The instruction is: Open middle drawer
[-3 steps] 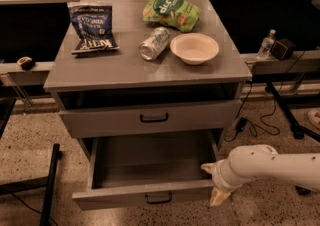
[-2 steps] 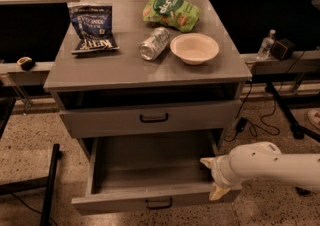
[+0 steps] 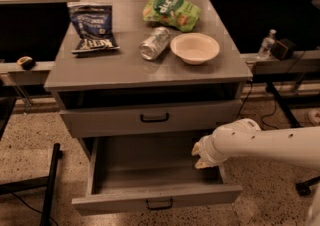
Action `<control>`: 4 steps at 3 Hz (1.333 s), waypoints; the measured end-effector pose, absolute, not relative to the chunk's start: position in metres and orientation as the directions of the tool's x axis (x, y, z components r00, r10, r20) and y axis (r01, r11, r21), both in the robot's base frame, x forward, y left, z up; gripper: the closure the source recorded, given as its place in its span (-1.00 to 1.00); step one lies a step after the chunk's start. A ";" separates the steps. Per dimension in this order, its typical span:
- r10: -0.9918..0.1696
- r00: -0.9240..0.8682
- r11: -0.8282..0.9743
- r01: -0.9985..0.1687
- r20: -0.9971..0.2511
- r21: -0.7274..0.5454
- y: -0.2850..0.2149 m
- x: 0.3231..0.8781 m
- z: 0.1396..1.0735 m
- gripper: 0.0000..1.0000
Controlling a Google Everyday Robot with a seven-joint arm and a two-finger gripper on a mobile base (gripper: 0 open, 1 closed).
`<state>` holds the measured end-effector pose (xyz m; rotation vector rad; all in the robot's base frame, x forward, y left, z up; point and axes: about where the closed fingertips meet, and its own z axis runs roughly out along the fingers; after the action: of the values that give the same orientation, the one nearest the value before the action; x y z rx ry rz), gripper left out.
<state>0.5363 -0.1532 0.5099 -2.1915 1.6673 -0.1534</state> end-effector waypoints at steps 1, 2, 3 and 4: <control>-0.953 0.274 -0.221 -0.922 -0.131 -0.319 -0.153 0.553 0.477 0.06; -0.959 0.230 -0.194 -0.958 -0.163 -0.210 -0.158 0.542 0.428 0.16; -0.957 0.193 -0.170 -0.978 -0.216 -0.120 -0.160 0.522 0.400 0.46; -0.949 0.183 -0.176 -0.983 -0.256 -0.049 -0.158 0.498 0.391 0.48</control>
Offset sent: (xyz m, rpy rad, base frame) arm -0.0169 -0.0129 -0.1440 -0.0108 0.3312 -0.0827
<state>0.4977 -0.1583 0.3913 -2.2513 1.8715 0.2465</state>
